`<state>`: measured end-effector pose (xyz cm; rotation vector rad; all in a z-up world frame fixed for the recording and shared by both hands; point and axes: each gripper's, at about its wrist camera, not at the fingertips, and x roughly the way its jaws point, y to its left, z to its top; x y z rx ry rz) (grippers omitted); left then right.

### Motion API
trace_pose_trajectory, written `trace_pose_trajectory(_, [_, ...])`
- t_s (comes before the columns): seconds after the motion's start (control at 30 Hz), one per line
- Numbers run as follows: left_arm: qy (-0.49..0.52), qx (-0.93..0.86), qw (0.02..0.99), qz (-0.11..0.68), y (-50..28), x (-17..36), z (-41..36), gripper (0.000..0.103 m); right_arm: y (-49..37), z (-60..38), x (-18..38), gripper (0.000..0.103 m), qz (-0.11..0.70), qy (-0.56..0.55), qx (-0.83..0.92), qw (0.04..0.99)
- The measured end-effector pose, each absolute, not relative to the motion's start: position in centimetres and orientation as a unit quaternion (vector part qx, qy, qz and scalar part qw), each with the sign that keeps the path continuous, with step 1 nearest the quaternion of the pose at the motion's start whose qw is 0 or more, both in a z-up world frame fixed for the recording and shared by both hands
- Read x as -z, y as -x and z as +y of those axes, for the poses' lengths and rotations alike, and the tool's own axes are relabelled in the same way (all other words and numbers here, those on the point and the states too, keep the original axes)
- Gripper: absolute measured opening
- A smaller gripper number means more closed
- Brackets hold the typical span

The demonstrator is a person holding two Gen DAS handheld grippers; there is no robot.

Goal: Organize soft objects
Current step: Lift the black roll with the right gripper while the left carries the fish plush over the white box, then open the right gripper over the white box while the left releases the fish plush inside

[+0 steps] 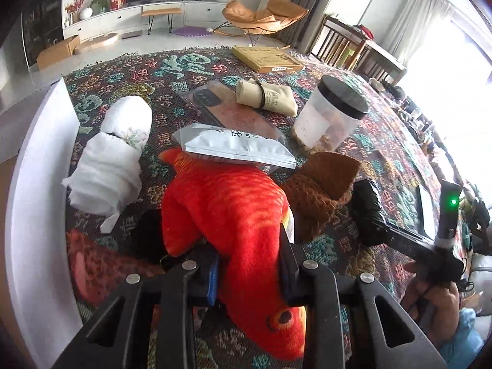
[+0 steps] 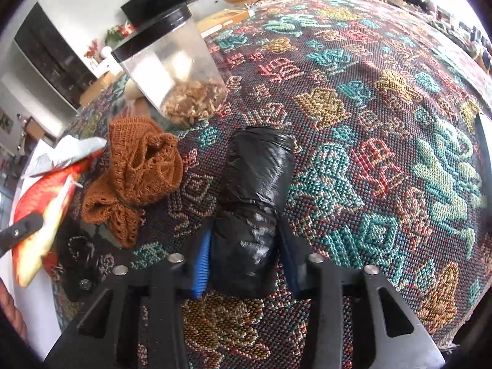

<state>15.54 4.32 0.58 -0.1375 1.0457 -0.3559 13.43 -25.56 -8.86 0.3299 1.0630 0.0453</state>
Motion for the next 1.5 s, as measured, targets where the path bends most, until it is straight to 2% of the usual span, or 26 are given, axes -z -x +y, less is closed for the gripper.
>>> trace_pose_trajectory(0.23, [0.098, 0.176, 0.858, 0.473, -13.1, -2.0, 6.2, 0.03, -10.6, -27.6, 6.9, 0.039, 0.486, -0.152, -0.013, 0.861])
trace_pose_trajectory(0.5, [0.164, 0.188, 0.886, 0.391, -8.3, -7.9, 11.7, 0.029, -8.1, -24.7, 1.5, 0.039, 0.444, -0.146, -0.075, 0.881])
trace_pose_trajectory(0.7, [0.157, 0.081, 0.917, 0.357, -2.9, -10.1, 21.2, 0.029, -6.5, -14.0, -3.5, 0.039, 0.429, -0.119, -0.213, 0.87])
trace_pose_trajectory(0.93, [0.122, -0.074, 0.913, 0.383, 1.8, -7.1, 30.5, 0.03, -4.4, 4.1, -7.4, 0.039, 0.441, -0.093, -0.402, 0.797])
trace_pose_trajectory(0.97, [0.116, -0.098, 0.909, 0.388, 2.2, -6.3, 31.1, 0.034, -4.1, 6.3, -7.4, 0.041, 0.444, -0.087, -0.418, 0.788])
trace_pose_trajectory(1.0, [0.112, -0.122, 0.903, 0.395, 2.3, -5.5, 31.8, 0.048, -3.9, 8.5, -7.3, 0.044, 0.448, -0.079, -0.433, 0.778])
trace_pose_trajectory(1.03, [0.114, -0.137, 0.899, 0.401, 2.5, -4.8, 32.4, 0.057, -3.7, 10.4, -7.0, 0.054, 0.455, -0.07, -0.446, 0.768])
trace_pose_trajectory(1.07, [0.119, -0.146, 0.897, 0.401, 2.6, -4.2, 32.9, 0.08, -3.8, 11.7, -6.5, 0.073, 0.465, -0.071, -0.456, 0.755])
trace_pose_trajectory(1.1, [0.124, -0.155, 0.897, 0.394, 2.9, -3.9, 33.3, 0.092, -4.2, 12.4, -5.9, 0.074, 0.477, -0.083, -0.461, 0.744])
trace_pose_trajectory(1.2, [0.129, -0.165, 0.906, 0.368, 3.3, -3.9, 33.2, 0.095, -5.2, 10.6, -4.8, 0.072, 0.472, -0.099, -0.444, 0.756])
trace_pose_trajectory(1.3, [0.126, -0.146, 0.918, 0.346, 3.3, -4.7, 31.1, 0.095, -5.4, 5.9, -3.5, 0.072, 0.444, -0.056, -0.354, 0.821])
trace_pose_trajectory(1.43, [0.115, -0.031, 0.938, 0.326, 2.1, -6.4, 23.8, 0.097, -5.5, -4.7, 1.2, 0.074, 0.418, -0.008, -0.132, 0.899])
trace_pose_trajectory(1.5, [0.094, 0.035, 0.938, 0.332, 1.3, -6.3, 18.9, 0.102, -5.4, -10.3, 4.1, 0.074, 0.42, -0.005, -0.041, 0.907])
